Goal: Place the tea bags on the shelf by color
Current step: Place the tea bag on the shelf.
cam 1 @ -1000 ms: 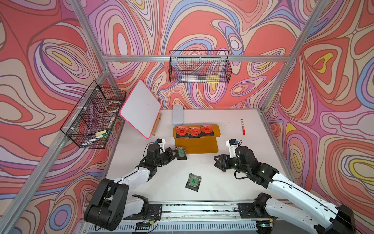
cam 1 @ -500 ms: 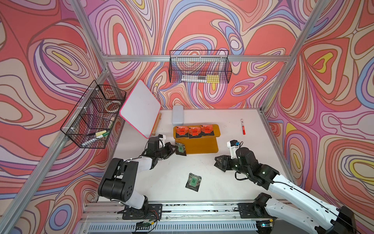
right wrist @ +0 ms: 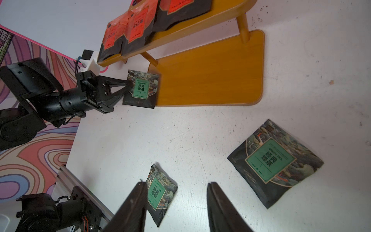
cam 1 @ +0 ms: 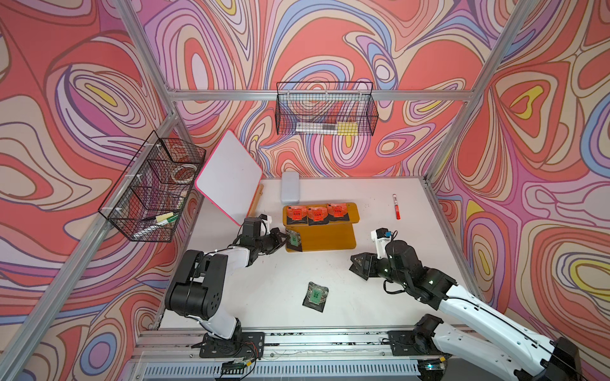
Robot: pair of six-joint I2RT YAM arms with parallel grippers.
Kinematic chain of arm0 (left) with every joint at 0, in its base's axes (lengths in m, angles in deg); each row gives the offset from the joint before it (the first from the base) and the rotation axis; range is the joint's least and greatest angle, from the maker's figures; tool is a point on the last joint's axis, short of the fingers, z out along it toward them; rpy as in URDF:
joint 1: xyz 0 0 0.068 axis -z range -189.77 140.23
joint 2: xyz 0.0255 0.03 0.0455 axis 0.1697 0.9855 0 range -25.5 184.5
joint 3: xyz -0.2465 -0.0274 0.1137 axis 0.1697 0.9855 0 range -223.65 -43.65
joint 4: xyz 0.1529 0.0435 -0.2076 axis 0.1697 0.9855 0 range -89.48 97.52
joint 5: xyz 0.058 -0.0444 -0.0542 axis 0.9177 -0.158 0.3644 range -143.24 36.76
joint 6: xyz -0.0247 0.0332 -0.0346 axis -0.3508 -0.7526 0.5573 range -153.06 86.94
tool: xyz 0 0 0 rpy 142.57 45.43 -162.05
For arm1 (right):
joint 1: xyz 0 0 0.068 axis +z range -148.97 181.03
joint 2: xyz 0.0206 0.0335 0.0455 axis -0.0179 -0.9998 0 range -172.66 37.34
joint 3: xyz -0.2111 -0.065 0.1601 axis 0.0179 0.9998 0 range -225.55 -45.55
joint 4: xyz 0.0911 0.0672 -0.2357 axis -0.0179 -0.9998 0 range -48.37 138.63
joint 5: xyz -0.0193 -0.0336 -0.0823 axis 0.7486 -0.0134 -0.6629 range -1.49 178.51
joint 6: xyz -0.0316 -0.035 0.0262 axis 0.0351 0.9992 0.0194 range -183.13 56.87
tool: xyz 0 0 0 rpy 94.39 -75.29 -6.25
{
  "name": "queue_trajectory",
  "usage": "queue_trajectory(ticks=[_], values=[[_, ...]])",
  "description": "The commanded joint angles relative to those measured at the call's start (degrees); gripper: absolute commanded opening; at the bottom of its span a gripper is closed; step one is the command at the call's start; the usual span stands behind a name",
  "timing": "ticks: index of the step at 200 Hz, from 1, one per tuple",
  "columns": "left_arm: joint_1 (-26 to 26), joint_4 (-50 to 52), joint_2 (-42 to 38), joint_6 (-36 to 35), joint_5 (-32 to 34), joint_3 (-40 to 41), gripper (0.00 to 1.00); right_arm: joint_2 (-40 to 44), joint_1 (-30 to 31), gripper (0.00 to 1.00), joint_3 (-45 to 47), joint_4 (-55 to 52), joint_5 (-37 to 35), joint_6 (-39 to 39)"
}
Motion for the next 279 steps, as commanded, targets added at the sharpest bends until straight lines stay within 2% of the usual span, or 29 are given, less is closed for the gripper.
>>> queue_trajectory(ticks=[1,45,199,229,279], values=[[-0.49,1.30,1.76,-1.67,-0.08,-1.29,0.00,0.73,0.32,0.49,0.61,-0.42,-0.57,-0.23],[-0.49,0.86,3.26,-1.85,1.70,-1.61,0.00,0.52,0.32,0.49,0.77,-0.21,-0.35,-0.49],[-0.64,4.54,8.81,-4.37,1.77,-6.80,0.00,0.53,0.32,0.49,0.86,-0.35,-0.24,-0.64],[-0.66,5.68,8.75,-4.74,2.04,-7.25,0.17,0.43,0.32,0.49,0.95,-0.33,-0.30,-0.76],[-0.84,6.81,7.82,-5.01,2.57,-7.22,0.35,0.30,0.32,0.49,1.04,-0.06,0.06,-0.89]])
